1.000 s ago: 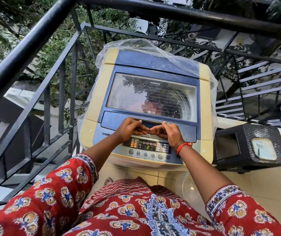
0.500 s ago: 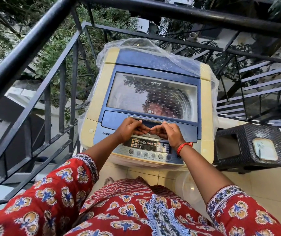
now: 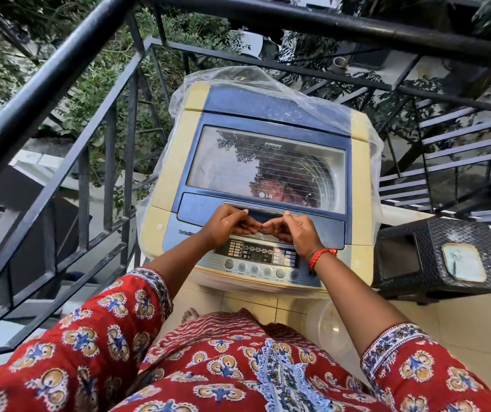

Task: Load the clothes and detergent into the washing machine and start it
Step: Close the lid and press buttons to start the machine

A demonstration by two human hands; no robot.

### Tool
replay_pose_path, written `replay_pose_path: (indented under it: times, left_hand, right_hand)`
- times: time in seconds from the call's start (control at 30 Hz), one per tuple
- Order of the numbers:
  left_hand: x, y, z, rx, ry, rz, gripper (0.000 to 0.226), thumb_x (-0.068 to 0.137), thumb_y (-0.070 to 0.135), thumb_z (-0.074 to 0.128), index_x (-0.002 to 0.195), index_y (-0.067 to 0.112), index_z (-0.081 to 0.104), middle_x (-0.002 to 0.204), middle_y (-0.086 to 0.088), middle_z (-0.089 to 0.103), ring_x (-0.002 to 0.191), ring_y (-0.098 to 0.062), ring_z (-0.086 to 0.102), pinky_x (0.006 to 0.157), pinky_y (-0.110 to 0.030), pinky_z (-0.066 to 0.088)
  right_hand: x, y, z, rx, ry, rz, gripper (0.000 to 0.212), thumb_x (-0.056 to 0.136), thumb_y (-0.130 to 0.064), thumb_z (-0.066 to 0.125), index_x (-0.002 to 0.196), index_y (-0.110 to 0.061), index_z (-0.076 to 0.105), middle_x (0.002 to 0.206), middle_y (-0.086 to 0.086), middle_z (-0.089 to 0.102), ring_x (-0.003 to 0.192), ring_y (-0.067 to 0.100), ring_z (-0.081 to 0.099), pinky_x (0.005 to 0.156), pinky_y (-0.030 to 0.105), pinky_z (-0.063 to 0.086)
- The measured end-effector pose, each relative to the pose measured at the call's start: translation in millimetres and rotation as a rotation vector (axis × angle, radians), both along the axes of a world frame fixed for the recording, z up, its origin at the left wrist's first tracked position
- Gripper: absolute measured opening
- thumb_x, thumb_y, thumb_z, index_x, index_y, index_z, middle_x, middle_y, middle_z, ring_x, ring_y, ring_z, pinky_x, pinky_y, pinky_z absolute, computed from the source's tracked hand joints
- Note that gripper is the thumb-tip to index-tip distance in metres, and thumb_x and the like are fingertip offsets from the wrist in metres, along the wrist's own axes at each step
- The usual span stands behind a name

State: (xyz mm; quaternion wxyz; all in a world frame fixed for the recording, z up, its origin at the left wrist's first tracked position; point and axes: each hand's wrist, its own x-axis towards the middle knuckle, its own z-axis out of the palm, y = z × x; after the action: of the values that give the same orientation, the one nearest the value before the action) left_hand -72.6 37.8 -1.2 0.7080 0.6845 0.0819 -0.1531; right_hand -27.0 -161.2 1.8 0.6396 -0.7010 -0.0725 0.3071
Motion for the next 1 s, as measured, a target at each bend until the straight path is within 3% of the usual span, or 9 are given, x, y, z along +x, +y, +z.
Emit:
replay_pose_path:
  times: [0.5,0.67,0.93,1.0]
  left_hand:
    - [0,-1,1,0.003,0.022,0.02,0.041,0.101,0.01,0.034,0.094,-0.008,0.07,0.088,-0.008,0.075,0.085,-0.026,0.072,0.075,-0.028,0.058]
    - [-2,-1,5,0.011,0.036,0.047,0.041,0.101,0.01,0.034,0.094,-0.01,0.069,0.091,-0.015,0.074,0.087,-0.03,0.071,0.076,-0.029,0.058]
    - [-2,-8,11,0.032,0.047,0.105,0.04,0.101,0.008,0.036,0.081,-0.002,0.07,0.078,-0.01,0.075,0.077,-0.028,0.07,0.074,-0.036,0.059]
    - [1,-8,12,0.055,0.082,0.104,0.042,0.101,0.01,0.035,0.08,-0.002,0.07,0.074,-0.011,0.074,0.071,-0.024,0.07,0.068,-0.03,0.058]
  right_hand:
    - [0,0,2,-0.018,-0.015,-0.009,0.052,0.105,-0.022,0.029,0.094,0.004,0.073,0.092,0.018,0.074,0.09,0.025,0.073,0.078,0.023,0.055]
    - [0,0,3,-0.025,-0.014,-0.01,0.052,0.105,-0.023,0.03,0.093,0.002,0.074,0.092,0.019,0.074,0.092,0.028,0.072,0.083,0.029,0.056]
    - [-4,4,21,-0.065,0.015,-0.049,0.048,0.102,-0.026,0.041,0.088,0.005,0.074,0.087,0.019,0.075,0.082,0.024,0.073,0.066,0.018,0.052]
    - [-2,9,22,-0.116,0.038,-0.069,0.05,0.102,-0.029,0.042,0.083,0.005,0.075,0.082,0.018,0.075,0.071,0.02,0.073,0.057,0.017,0.05]
